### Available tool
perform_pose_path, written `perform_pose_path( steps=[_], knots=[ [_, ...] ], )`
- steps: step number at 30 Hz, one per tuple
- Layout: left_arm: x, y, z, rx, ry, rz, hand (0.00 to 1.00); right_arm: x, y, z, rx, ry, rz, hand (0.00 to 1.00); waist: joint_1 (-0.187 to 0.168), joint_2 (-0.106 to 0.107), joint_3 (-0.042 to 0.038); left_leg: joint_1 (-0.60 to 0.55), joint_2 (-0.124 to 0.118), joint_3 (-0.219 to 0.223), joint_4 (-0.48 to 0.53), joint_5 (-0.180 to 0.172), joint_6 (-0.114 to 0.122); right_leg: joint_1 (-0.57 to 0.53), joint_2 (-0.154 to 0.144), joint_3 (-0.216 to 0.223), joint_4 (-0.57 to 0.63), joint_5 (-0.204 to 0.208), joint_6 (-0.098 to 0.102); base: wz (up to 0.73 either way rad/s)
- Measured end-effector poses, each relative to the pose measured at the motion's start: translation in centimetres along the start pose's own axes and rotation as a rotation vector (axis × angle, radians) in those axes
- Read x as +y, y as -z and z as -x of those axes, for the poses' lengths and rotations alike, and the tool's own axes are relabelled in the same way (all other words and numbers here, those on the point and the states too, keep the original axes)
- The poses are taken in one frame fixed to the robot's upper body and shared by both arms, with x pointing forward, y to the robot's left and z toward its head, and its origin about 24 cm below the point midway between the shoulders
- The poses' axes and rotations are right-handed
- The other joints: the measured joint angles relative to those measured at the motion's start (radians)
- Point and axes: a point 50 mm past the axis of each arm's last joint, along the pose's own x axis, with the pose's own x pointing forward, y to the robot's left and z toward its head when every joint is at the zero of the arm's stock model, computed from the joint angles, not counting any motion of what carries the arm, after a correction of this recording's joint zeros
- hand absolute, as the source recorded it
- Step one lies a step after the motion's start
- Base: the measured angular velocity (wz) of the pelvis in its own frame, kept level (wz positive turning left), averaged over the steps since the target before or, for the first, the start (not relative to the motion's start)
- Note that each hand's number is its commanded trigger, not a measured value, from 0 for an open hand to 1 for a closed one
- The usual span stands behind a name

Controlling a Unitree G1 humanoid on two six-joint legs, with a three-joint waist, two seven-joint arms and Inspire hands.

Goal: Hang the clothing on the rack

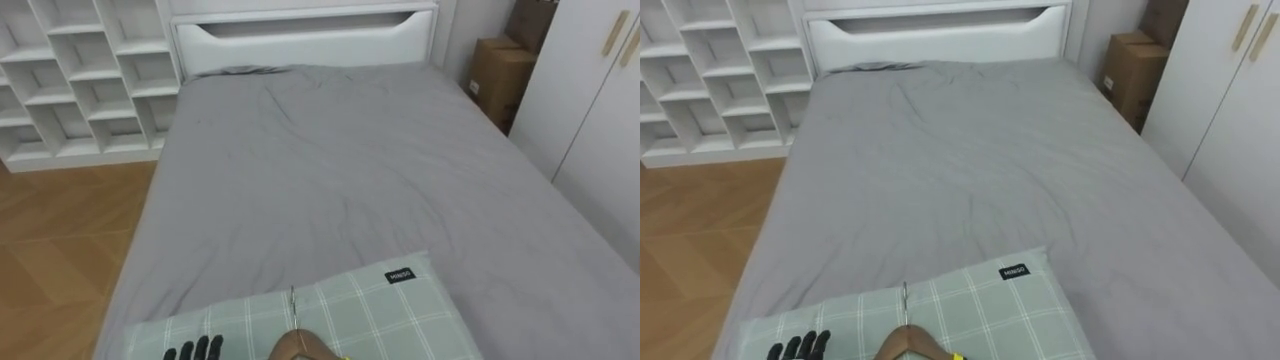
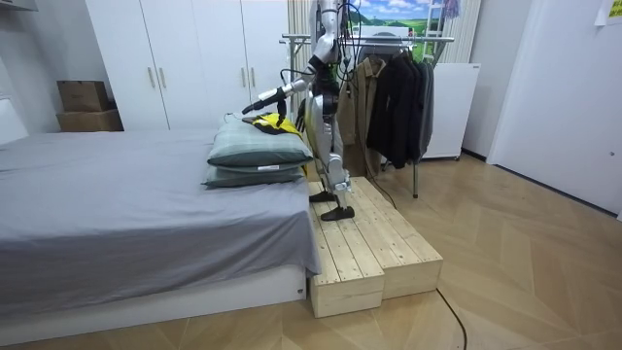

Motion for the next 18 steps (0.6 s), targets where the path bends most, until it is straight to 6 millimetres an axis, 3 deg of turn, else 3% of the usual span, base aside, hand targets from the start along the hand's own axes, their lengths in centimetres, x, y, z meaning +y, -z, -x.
perform_pose_path(
  steps=[8,18],
  knots=[
    [-1.4,0.3,0.7,0.017,0.062,-0.022,0.00,0.4,0.0,-0.1,0.008,-0.006,0.025,0.00,-0.001,-0.015,-0.0078,-0.001,0.000,0.000,0.000,0.000,0.000,0.000,0.000,0.000,0.000,0.000,0.000,0.00],
    [-2.0,0.3,1.0,0.023,0.088,-0.021,0.00,0.8,-0.3,-0.2,0.009,-0.014,0.045,0.00,-0.001,-0.024,-0.0045,-0.004,0.000,0.000,0.000,0.000,0.000,-0.002,0.000,-0.001,0.000,0.000,0.001,0.00]
  ],
)
